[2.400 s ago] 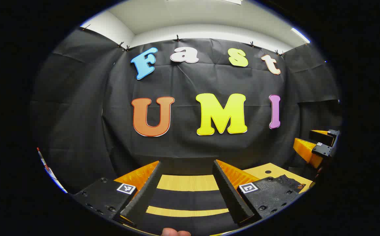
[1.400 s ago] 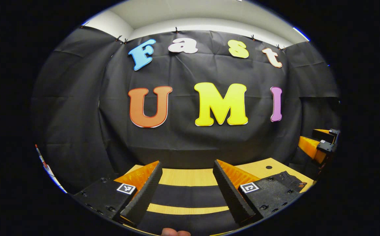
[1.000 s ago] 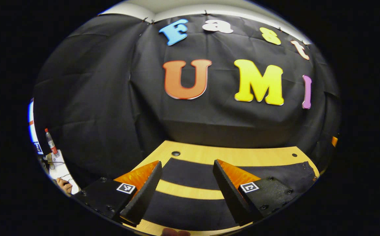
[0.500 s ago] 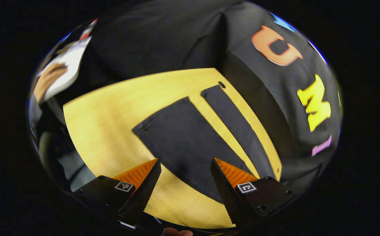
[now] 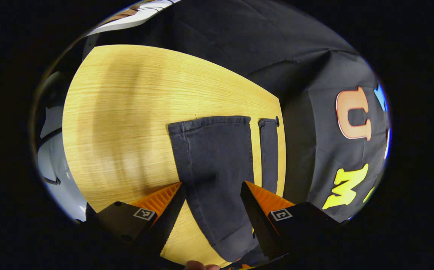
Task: Grasp the waist and the cuffs of the jeans and fold them to make the two legs overlap; first hold the waist and fold one-third of the jeans toward the cuffs, then hold the cuffs and fold the remaining one-third in the same direction to finish folding.
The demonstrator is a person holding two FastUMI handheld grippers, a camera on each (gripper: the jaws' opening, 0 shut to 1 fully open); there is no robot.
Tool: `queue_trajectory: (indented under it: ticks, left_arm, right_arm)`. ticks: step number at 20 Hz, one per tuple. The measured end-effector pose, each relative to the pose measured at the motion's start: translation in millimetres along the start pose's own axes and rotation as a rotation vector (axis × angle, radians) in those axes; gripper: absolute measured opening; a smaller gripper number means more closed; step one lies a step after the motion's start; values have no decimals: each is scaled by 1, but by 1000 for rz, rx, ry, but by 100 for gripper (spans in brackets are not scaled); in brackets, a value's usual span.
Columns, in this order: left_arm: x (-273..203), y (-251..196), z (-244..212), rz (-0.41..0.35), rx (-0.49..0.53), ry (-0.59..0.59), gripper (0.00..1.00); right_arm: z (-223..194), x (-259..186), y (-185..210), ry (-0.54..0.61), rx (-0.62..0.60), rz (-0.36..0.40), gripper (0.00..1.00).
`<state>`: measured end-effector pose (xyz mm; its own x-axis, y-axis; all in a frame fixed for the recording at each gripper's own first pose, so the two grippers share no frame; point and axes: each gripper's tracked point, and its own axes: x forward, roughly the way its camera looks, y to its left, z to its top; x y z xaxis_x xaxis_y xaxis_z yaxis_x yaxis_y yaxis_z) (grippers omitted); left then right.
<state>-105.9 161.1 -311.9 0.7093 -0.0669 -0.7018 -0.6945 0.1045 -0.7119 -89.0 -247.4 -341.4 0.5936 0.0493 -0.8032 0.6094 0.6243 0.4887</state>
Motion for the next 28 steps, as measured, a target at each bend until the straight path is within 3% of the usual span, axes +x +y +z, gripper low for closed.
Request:
queue_trajectory:
  ticks: [5, 6, 9, 10, 14, 15, 16, 17, 19, 20, 22, 23, 24, 25, 26, 28]
  left_arm:
    - [4, -3, 2, -17, -15, -22, 100]
    - [5, -4, 2, -15, -15, -24, 96]
    - [10, -4, 0, -7, -4, -24, 96]
    - [10, -4, -1, -6, -1, -24, 95]
    - [11, -8, -3, 2, 11, -18, 95]
    - [13, -11, -3, 5, 17, -13, 95]
    - [18, -15, -3, 9, 19, -11, 95]
    - [23, -16, -1, 23, 18, -11, 95]
    - [33, -13, -1, 74, 12, -18, 89]
    - [36, -11, -1, 93, 10, -21, 94]
    - [38, -6, -4, 120, 6, -12, 63]
    - [42, -5, -4, 123, 1, -3, 50]
    - [38, -2, -3, 133, -9, 1, 46]
    - [39, 0, -1, 129, -21, 6, 29]
    - [37, 1, -3, 122, -27, 15, 19]
    - [35, 1, -3, 109, -38, 27, 10]
  right_arm:
    - [6, 39, -6, 44, 210, -2, 93]
    - [9, 44, -10, 43, 235, -17, 93]
    - [17, 55, -16, 34, 277, -45, 97]
    - [20, 60, -14, 33, 283, -49, 92]
    - [27, 76, 3, 39, 262, -62, 96]
    - [27, 81, 7, 38, 252, -68, 92]
    - [27, 82, 10, 35, 236, -81, 98]
    - [26, 85, 11, 40, 207, -96, 98]
    - [20, 87, 6, 57, 132, -164, 92]
    - [20, 89, -2, 58, 96, -212, 83]
    - [23, 87, -15, 72, 94, -298, 50]
    - [22, 90, -15, 87, 118, -296, 34]
    - [21, 88, -13, 107, 150, -276, 17]
    - [21, 88, -12, 127, 188, -254, 10]
    - [22, 88, -12, 140, 225, -232, 5]
    - [23, 87, -11, 156, 278, -190, 5]
